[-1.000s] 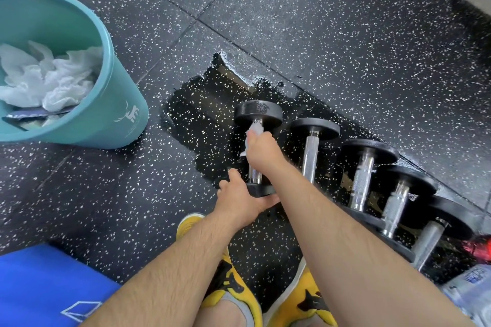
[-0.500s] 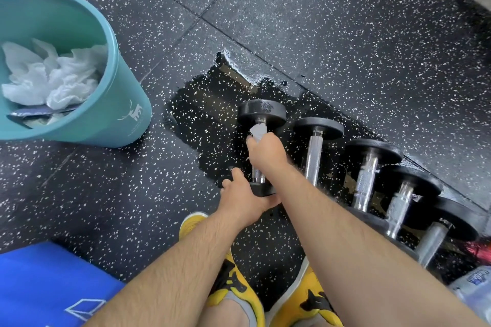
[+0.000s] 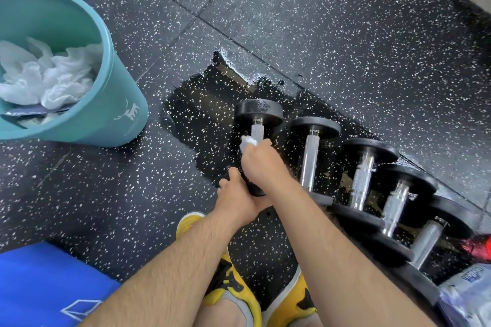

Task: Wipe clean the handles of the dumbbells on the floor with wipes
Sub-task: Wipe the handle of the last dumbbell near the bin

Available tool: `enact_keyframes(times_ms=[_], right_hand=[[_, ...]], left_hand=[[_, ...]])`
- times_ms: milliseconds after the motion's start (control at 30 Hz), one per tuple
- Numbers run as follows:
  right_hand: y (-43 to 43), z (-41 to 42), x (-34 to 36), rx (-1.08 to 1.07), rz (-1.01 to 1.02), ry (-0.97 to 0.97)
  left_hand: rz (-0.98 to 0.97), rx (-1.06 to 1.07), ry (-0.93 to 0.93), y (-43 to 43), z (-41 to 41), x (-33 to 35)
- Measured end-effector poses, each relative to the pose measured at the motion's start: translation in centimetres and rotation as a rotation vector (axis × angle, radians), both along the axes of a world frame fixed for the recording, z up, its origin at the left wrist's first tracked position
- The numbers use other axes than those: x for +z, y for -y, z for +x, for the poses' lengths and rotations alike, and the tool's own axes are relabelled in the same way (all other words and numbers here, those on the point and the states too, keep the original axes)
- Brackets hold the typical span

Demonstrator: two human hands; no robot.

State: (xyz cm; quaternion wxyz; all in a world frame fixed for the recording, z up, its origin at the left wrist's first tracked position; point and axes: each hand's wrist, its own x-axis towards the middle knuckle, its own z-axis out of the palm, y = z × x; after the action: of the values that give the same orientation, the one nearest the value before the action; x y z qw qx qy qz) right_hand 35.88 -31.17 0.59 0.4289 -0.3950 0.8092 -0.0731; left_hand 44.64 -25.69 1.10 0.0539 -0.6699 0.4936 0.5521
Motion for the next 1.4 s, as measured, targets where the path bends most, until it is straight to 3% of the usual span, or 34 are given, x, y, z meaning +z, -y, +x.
enact_keyframes(times_ms=[133, 267, 500, 600, 967, 1233, 1333, 1400], right_hand=[[-0.6, 0.8, -0.1, 0.27, 0.085, -0.248], [0.4, -0.1, 0.1, 0.272, -0.033, -0.38], [1.2, -1.8, -1.2, -0.286, -0.201, 0.051], [0.5, -2.3, -1.2, -0.329, -0.161, 0.126], [0.5, -3.8, 0.2, -0.107, 0.149, 0.228], [1.5, -2.6, 2.6, 0.299, 0.3, -0.097], [0.3, -3.0, 1.4, -0.024, 0.194, 0.027], [-1.1, -2.6, 0.9, -0.166, 0.014, 0.063]], left_hand=[[-0.03, -0.072, 0.014, 0.0, 0.0, -0.3], [-0.031, -0.035, 0.034, 0.0, 0.0, -0.4], [-0.005, 0.031, 0.0, -0.1, -0.3, -0.7], [-0.014, 0.034, 0.0, -0.2, -0.2, -0.9], [-0.021, 0.049, -0.004, -0.4, -0.1, -1.5], [-0.021, 0.056, -0.014, -0.3, -0.2, -1.3], [-0.009, 0.046, -0.004, -0.3, -0.2, -1.4], [-0.008, 0.044, 0.009, -0.3, -0.2, -1.4]])
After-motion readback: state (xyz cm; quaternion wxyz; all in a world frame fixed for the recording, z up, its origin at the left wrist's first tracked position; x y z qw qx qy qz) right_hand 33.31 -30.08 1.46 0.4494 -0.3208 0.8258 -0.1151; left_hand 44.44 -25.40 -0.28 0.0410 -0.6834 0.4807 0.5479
